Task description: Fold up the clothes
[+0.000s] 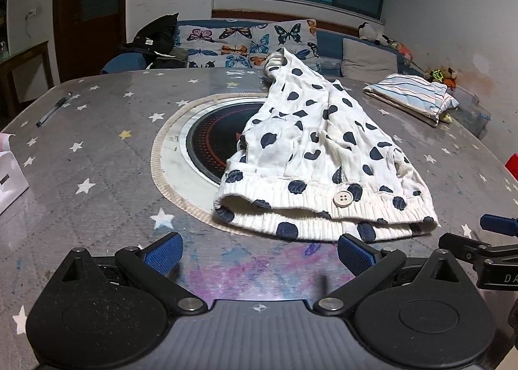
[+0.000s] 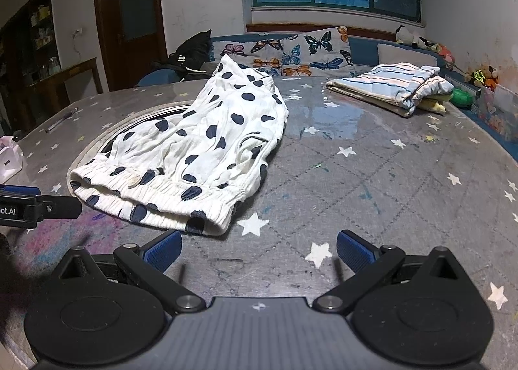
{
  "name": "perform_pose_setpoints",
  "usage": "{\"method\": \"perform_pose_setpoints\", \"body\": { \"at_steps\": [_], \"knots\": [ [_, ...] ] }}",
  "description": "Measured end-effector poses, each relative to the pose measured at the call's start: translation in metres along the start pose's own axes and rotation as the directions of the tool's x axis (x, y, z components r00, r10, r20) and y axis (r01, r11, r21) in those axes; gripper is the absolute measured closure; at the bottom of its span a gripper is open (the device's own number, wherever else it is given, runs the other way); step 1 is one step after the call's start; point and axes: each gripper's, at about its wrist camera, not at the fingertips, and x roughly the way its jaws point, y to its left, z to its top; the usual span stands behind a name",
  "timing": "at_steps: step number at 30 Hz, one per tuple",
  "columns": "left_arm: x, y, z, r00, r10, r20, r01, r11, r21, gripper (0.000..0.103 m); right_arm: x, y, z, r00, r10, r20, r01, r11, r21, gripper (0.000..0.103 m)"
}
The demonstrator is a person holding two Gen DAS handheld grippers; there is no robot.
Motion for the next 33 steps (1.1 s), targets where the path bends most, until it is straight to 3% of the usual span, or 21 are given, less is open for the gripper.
{"method": "perform_pose_setpoints", "body": {
  "at_steps": [33],
  "knots": [
    [0.009,-0.008,0.017,0.999,-0.03,0.019,0.03,0.999,0.014,0.0,0.015,0.007,0.012,1.0,0.027,0.0,-0.027,0.999,-0.019,0.0]
  ]
}}
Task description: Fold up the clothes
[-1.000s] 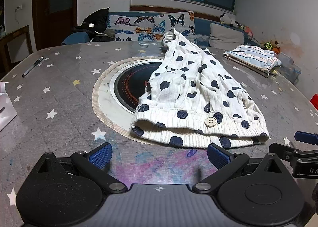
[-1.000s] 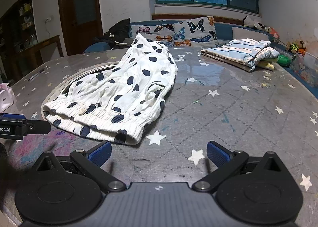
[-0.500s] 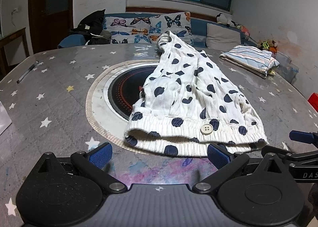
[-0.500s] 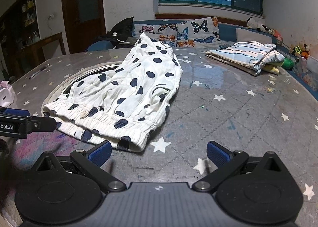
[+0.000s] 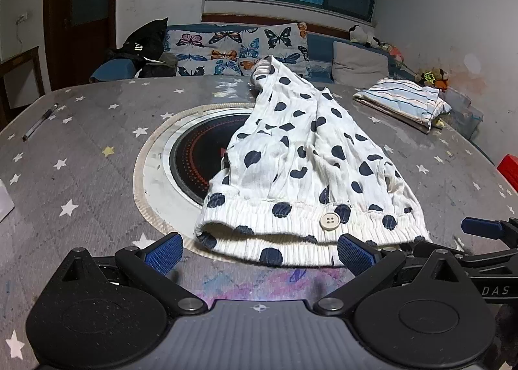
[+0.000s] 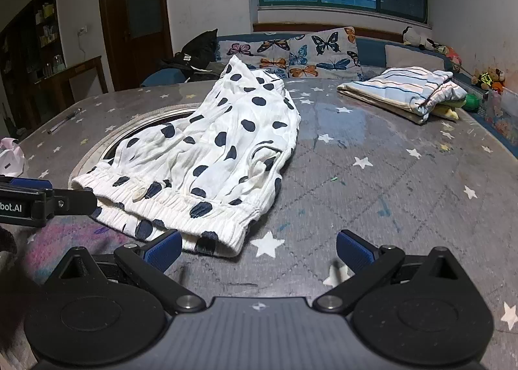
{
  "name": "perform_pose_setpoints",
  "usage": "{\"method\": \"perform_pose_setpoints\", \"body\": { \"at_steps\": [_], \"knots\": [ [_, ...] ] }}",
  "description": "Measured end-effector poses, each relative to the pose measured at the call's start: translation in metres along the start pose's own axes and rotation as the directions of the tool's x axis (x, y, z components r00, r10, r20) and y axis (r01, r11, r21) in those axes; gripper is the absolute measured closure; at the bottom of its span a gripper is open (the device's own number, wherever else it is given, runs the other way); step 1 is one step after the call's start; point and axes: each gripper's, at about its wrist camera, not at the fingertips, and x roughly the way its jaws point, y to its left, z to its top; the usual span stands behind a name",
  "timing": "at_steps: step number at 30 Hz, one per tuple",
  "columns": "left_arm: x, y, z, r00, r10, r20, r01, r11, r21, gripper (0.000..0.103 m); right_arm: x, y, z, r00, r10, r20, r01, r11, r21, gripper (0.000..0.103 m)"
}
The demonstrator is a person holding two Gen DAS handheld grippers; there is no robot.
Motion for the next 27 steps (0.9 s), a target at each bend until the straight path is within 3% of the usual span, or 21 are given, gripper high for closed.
{"method": "perform_pose_setpoints", "body": {
  "at_steps": [8,15,24,27],
  "knots": [
    [0.001,0.001,0.008,1.0,-0.001,0.023,0.001,1.0,0.011,0.0,0.004,0.0,0.004,1.0,0.009,-0.001,-0.009,1.0,-0.012,0.002],
    [0.012,0.012,0.023,0.998,0.042,0.042,-0.042,0.999,0.015,0.0,0.012,-0.002,0.012,1.0,0.022,-0.018,-0.023,0.999,-0.023,0.008],
    [0.036,0.022,0.038,0.998,0.063,0.024,-0.064,0.997,0.031,0.001,0.023,-0.004,0.023,0.999,0.033,-0.023,-0.034,0.999,-0.025,0.014],
    [0.044,0.026,0.04,0.998,0.062,0.012,-0.063,0.998,0.029,0.01,0.029,-0.005,0.029,0.999,0.029,-0.026,-0.03,0.999,-0.025,0.016]
  ]
}}
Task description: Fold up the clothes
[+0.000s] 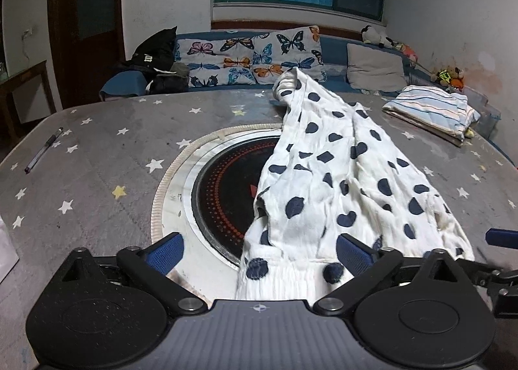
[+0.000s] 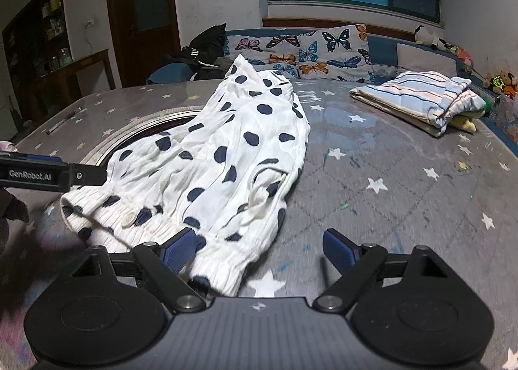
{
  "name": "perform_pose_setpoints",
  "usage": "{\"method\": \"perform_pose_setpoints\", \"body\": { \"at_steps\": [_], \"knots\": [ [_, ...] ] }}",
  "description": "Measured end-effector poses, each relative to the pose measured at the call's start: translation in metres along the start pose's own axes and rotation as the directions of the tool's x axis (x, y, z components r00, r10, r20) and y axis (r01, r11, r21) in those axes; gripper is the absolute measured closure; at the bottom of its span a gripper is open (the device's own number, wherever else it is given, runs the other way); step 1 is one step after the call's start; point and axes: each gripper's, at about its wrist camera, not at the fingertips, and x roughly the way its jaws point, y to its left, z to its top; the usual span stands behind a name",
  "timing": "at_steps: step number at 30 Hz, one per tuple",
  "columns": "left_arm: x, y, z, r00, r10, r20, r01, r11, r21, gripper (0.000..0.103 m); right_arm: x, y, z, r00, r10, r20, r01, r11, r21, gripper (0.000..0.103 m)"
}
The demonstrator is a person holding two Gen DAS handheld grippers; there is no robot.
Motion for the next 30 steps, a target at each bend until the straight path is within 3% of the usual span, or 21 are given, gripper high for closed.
{"method": "perform_pose_setpoints", "body": {
  "at_steps": [8,12,18,19,20,23,30],
  "knots": [
    [0.016,0.015,0.002,0.996,-0.072,-0.05,0.071,0.997,-0.025,0.039,0.016,-0.008,0.008,1.0,0.009,-0.029,-0.008,1.0,0.025,0.031],
    [0.023,0.016,-0.001,0.992,-0.103,-0.078,0.102,0.995,-0.024,0.058,0.023,-0.011,0.01,0.999,0.025,-0.042,-0.023,0.999,0.037,0.038],
    [0.021,0.013,-0.005,0.985,-0.151,-0.081,0.15,0.988,-0.023,0.085,0.02,-0.011,0.009,0.997,0.067,-0.041,-0.065,0.997,0.043,0.063],
    [0.02,0.012,-0.005,0.985,-0.154,-0.078,0.153,0.988,-0.021,0.089,0.02,-0.011,0.008,0.996,0.076,-0.041,-0.074,0.996,0.047,0.075],
    [0.017,0.011,-0.005,0.985,-0.159,-0.072,0.158,0.987,-0.017,0.09,0.019,-0.011,0.007,0.995,0.091,-0.041,-0.088,0.995,0.054,0.085],
    [0.006,0.007,-0.006,0.983,-0.172,-0.057,0.172,0.985,-0.007,0.093,0.014,-0.011,0.005,0.994,0.106,-0.039,-0.104,0.993,0.058,0.093],
    [-0.036,0.006,-0.012,0.974,-0.223,-0.03,0.223,0.975,0.008,0.094,-0.015,-0.011,0.0,0.989,0.144,-0.02,-0.144,0.99,0.015,0.094]
  ]
}}
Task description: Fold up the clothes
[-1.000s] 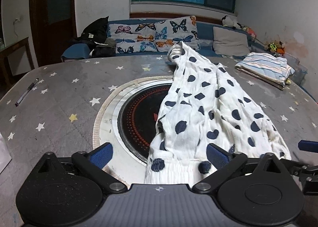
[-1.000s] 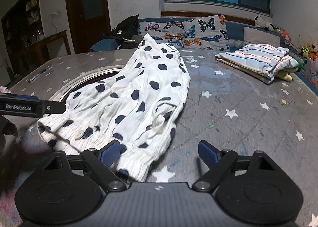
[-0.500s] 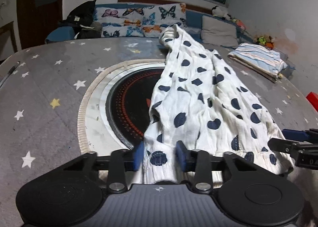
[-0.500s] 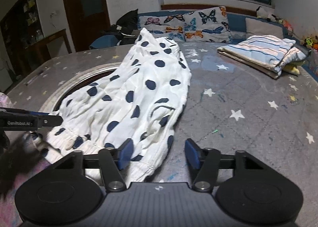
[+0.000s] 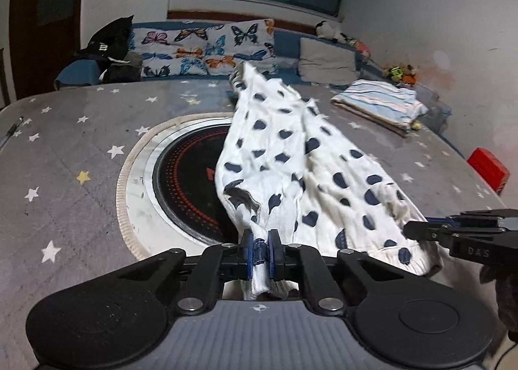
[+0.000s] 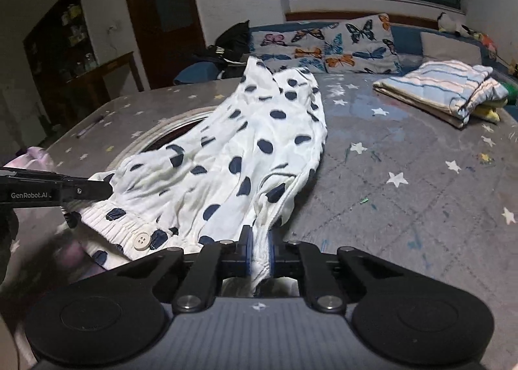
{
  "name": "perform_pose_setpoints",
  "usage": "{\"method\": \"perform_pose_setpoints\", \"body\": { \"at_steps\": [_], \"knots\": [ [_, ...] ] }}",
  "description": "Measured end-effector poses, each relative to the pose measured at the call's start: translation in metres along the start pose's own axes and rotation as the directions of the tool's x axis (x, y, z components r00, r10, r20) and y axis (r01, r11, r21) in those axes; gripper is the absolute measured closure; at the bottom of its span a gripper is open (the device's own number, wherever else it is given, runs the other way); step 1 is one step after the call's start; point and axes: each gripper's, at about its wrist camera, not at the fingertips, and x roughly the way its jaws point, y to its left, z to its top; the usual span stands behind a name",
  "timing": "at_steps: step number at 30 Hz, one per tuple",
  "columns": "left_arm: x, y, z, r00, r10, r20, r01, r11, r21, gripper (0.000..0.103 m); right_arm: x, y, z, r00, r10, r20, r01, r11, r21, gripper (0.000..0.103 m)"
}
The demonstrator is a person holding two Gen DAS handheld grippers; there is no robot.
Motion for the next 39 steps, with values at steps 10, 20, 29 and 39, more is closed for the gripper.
{"method": "perform_pose_setpoints", "body": {
  "at_steps": [10,20,29,39],
  "knots": [
    [-0.061,-0.018,-0.046,0.995,-0.076,-0.068,0.08,0.995,0.062,0.094,-0.065,0.017,-0.035,0.993,0.105,-0.056,-0.109,0.991,-0.072,0.094],
    [-0.087,-0.023,-0.089,0.974,-0.124,-0.189,0.145,0.984,0.103,0.093,-0.105,0.026,-0.073,0.974,0.153,-0.165,-0.17,0.982,-0.089,0.081],
    [-0.106,-0.018,-0.075,0.983,-0.12,-0.137,0.14,0.979,0.147,0.067,-0.12,0.006,-0.049,0.992,0.067,-0.105,-0.08,0.989,-0.124,0.074],
    [-0.093,0.002,-0.043,0.997,-0.059,-0.056,0.065,0.992,0.104,0.065,-0.075,-0.029,0.006,0.999,-0.017,-0.05,0.012,0.996,-0.091,0.074]
  ]
}}
